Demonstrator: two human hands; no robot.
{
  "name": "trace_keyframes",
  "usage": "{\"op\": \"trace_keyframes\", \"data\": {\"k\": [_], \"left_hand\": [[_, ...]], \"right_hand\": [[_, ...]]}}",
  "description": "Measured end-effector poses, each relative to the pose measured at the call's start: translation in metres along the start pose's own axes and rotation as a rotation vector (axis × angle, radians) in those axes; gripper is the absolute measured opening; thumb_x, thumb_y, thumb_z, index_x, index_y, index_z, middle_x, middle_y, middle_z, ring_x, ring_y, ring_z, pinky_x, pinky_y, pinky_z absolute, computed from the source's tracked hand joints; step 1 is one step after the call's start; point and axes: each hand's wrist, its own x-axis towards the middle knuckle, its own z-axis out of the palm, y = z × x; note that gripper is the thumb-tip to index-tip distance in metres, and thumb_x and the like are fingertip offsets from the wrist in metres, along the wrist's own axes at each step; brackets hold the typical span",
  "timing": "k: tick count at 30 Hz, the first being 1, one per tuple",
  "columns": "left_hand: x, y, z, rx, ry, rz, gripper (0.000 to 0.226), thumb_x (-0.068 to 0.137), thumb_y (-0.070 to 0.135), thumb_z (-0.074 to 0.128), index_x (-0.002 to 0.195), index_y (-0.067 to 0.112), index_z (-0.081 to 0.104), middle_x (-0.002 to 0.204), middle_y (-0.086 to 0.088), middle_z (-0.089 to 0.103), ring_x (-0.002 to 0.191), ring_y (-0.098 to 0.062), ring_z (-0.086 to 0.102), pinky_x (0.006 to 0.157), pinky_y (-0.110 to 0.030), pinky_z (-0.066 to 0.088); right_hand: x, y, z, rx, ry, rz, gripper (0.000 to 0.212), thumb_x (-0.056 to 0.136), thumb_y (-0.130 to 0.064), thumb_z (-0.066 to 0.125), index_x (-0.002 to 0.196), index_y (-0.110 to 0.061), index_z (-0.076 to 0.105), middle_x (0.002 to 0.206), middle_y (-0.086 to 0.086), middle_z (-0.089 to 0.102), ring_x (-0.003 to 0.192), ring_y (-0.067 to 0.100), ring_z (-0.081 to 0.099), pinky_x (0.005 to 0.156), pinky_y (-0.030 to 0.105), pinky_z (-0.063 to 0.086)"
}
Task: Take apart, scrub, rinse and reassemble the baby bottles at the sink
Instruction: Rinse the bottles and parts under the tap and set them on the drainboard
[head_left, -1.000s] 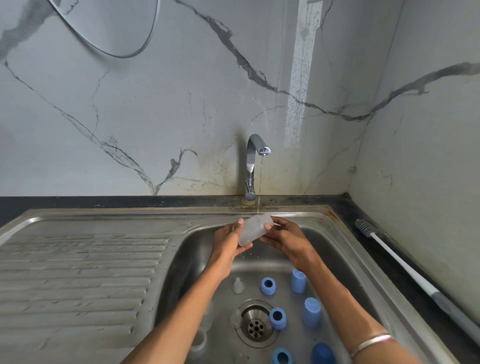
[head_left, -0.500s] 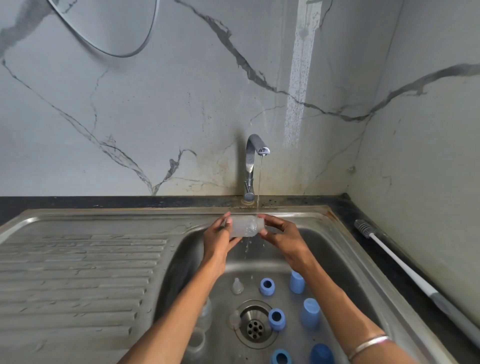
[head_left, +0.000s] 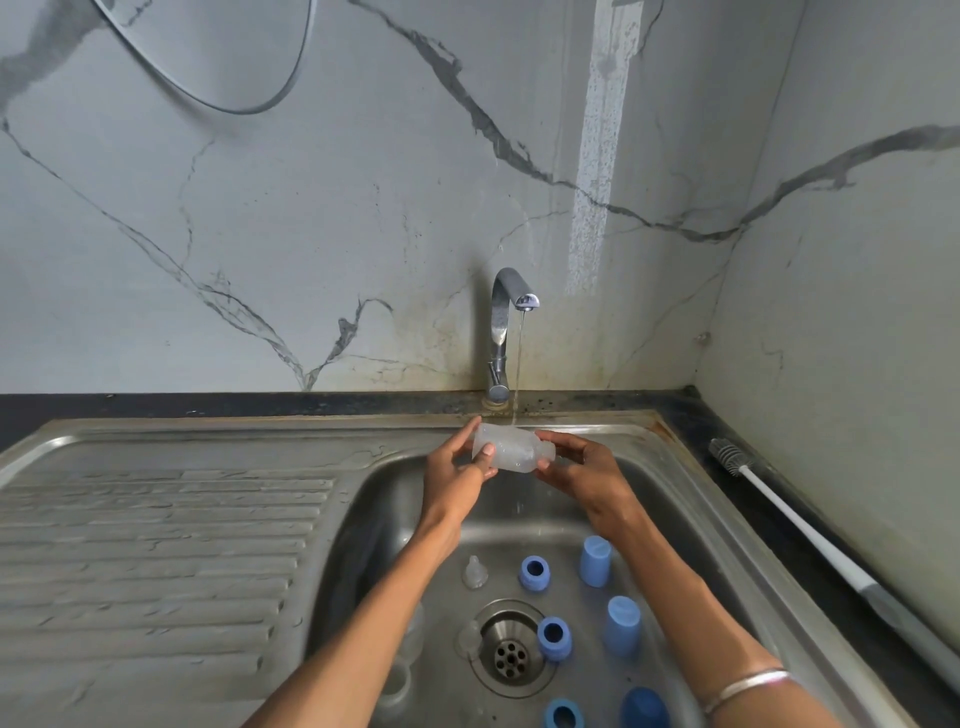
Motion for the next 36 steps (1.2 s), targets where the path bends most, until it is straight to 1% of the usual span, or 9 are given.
{"op": "trace_keyframes", "data": {"k": [5, 11, 17, 20, 23, 26, 30, 32, 36], "left_hand": [[0.001, -0.004, 0.001, 0.052, 0.041, 0.034, 0.039, 0.092, 0.007, 0.068, 0.127, 0.025, 0.067, 0.112, -0.002, 0.073, 0.105, -0.014, 0.069, 0.094, -0.038, 0.057], [-0.003, 0.000, 0.001, 0.070, -0.040, 0.023, 0.044, 0.096, 0.006, 0.063, 0.136, 0.023, 0.060, 0.135, 0.005, 0.057, 0.103, -0.001, 0.064, 0.096, -0.037, 0.056], [-0.003, -0.002, -0.001, 0.094, 0.041, 0.031, 0.037, 0.090, 0.002, 0.070, 0.125, 0.014, 0.067, 0.122, 0.002, 0.069, 0.103, -0.005, 0.069, 0.100, -0.037, 0.053], [-0.004, 0.001, 0.000, 0.144, 0.040, 0.064, 0.036, 0.092, 0.003, 0.067, 0.126, 0.017, 0.068, 0.125, 0.002, 0.069, 0.105, -0.002, 0.067, 0.100, -0.028, 0.052], [-0.007, 0.004, 0.002, 0.190, 0.011, 0.098, 0.041, 0.093, -0.002, 0.062, 0.126, 0.022, 0.068, 0.125, 0.004, 0.067, 0.098, 0.013, 0.064, 0.085, -0.009, 0.049], [-0.008, 0.004, 0.003, 0.201, -0.024, 0.080, 0.045, 0.093, 0.002, 0.064, 0.132, 0.026, 0.063, 0.122, 0.007, 0.067, 0.094, 0.017, 0.062, 0.080, -0.005, 0.047], [-0.009, 0.001, 0.005, 0.121, -0.060, 0.005, 0.055, 0.092, 0.009, 0.069, 0.142, 0.022, 0.052, 0.119, 0.003, 0.070, 0.103, -0.001, 0.068, 0.098, -0.035, 0.054], [-0.010, 0.001, 0.006, 0.133, -0.093, 0.003, 0.052, 0.092, 0.009, 0.068, 0.140, 0.022, 0.054, 0.117, 0.005, 0.071, 0.102, -0.004, 0.069, 0.098, -0.040, 0.055], [-0.013, 0.002, 0.006, 0.257, -0.130, 0.054, 0.056, 0.092, 0.013, 0.070, 0.142, 0.030, 0.050, 0.114, 0.008, 0.071, 0.098, 0.004, 0.068, 0.088, -0.017, 0.053]], "right_hand": [[-0.001, -0.005, 0.000, 0.196, -0.001, 0.063, 0.023, 0.087, -0.010, 0.073, 0.110, -0.009, 0.072, 0.115, 0.015, 0.070, 0.101, 0.029, 0.072, 0.091, 0.044, 0.058], [-0.001, -0.001, -0.009, 0.023, -0.049, 0.034, 0.039, 0.079, 0.005, 0.076, 0.110, -0.018, 0.071, 0.115, 0.010, 0.071, 0.105, 0.027, 0.069, 0.092, 0.043, 0.058], [-0.001, -0.002, -0.006, 0.052, -0.114, 0.062, 0.044, 0.078, -0.030, 0.080, 0.119, -0.018, 0.069, 0.120, 0.013, 0.067, 0.103, 0.027, 0.071, 0.095, 0.043, 0.056], [-0.004, -0.003, -0.005, 0.018, -0.148, 0.088, 0.045, 0.084, -0.026, 0.076, 0.126, -0.014, 0.064, 0.120, 0.014, 0.067, 0.100, 0.027, 0.072, 0.090, 0.041, 0.058], [-0.006, -0.004, -0.005, -0.080, -0.190, 0.097, 0.047, 0.083, -0.015, 0.079, 0.126, -0.016, 0.061, 0.120, 0.011, 0.067, 0.105, 0.027, 0.069, 0.087, 0.037, 0.059], [-0.009, -0.006, -0.001, -0.144, -0.223, 0.086, 0.052, 0.081, -0.013, 0.080, 0.129, -0.013, 0.059, 0.119, 0.009, 0.067, 0.107, 0.026, 0.067, 0.083, 0.032, 0.059], [-0.010, -0.007, 0.005, -0.158, -0.208, 0.078, 0.056, 0.078, -0.009, 0.081, 0.129, -0.012, 0.056, 0.121, 0.011, 0.064, 0.104, 0.025, 0.068, 0.079, 0.031, 0.060], [-0.010, -0.006, 0.007, -0.212, -0.193, 0.063, 0.062, 0.077, -0.008, 0.082, 0.131, -0.013, 0.052, 0.123, 0.010, 0.061, 0.103, 0.023, 0.067, 0.076, 0.030, 0.060], [-0.010, -0.002, 0.010, -0.202, -0.234, 0.029, 0.066, 0.079, -0.036, 0.082, 0.136, -0.022, 0.052, 0.123, 0.004, 0.066, 0.106, 0.020, 0.068, 0.079, 0.031, 0.059]]}}
